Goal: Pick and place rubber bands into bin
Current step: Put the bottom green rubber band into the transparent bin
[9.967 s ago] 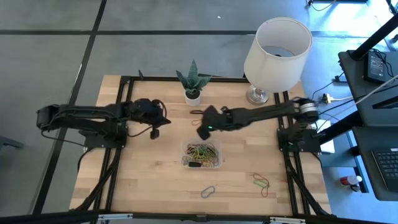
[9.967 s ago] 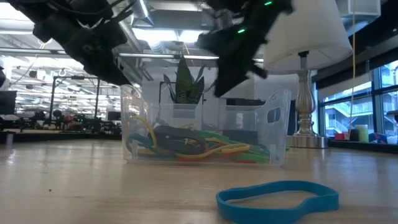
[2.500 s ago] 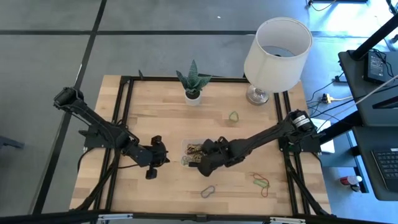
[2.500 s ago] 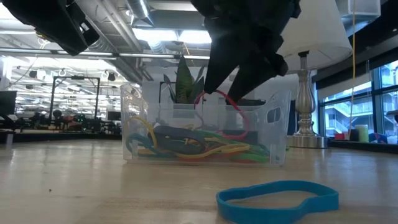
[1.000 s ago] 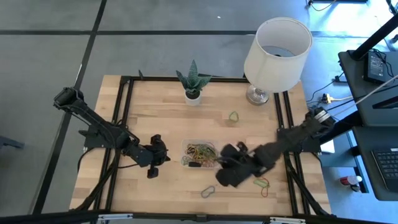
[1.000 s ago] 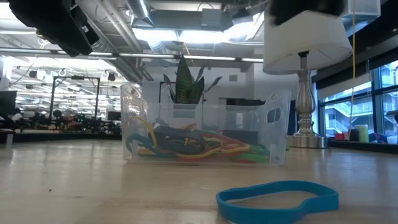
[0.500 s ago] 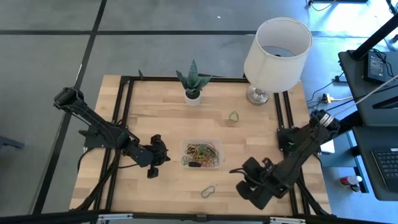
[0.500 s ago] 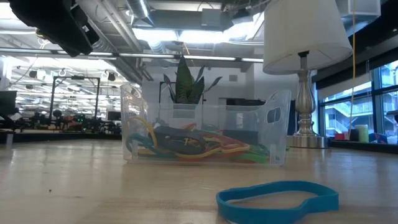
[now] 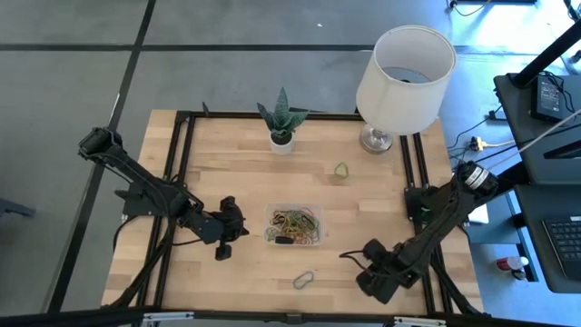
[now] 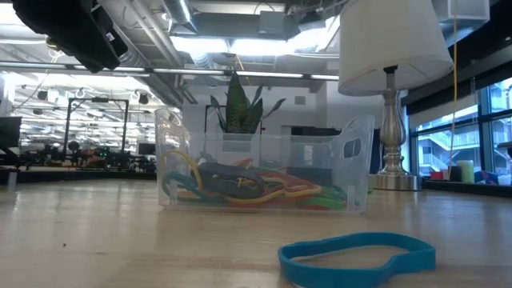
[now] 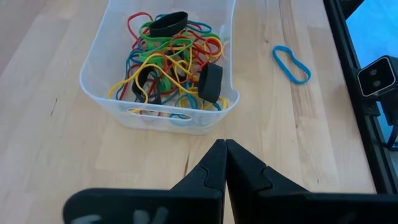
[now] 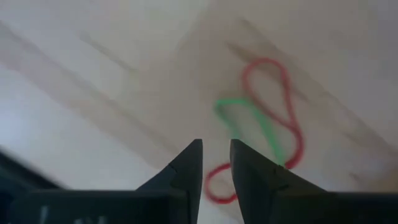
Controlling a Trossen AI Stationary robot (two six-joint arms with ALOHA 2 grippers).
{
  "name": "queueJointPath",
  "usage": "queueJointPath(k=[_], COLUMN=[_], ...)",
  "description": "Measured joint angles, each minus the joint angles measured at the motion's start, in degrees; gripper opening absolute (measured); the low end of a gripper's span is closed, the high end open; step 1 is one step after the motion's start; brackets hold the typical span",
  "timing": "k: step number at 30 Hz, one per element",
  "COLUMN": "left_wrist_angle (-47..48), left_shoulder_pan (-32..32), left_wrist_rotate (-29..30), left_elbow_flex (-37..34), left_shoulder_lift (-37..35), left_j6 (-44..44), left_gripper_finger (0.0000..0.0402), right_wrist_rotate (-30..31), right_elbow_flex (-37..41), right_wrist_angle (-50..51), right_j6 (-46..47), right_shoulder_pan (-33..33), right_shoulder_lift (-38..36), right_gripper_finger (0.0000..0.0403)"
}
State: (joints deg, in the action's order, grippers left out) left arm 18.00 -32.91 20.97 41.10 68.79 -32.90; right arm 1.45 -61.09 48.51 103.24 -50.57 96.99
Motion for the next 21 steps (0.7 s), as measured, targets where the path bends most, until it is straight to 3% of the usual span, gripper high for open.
queueJointPath(k=[21], left_wrist_angle=[0.0], left_shoulder_pan=[0.0], left_wrist_rotate=[0.3], left_elbow_flex=[0.0], left_shoulder_lift=[0.0], left_j6=[-0.9], left_gripper_finger=[0.0002], right_wrist_rotate=[-8.0], right_elbow_flex=[9.6], right_wrist_angle=[-11.1], right_j6=[1.5], right_shoulder_pan=[0.0], right_shoulder_lift=[0.4], right_gripper_finger=[0.0087])
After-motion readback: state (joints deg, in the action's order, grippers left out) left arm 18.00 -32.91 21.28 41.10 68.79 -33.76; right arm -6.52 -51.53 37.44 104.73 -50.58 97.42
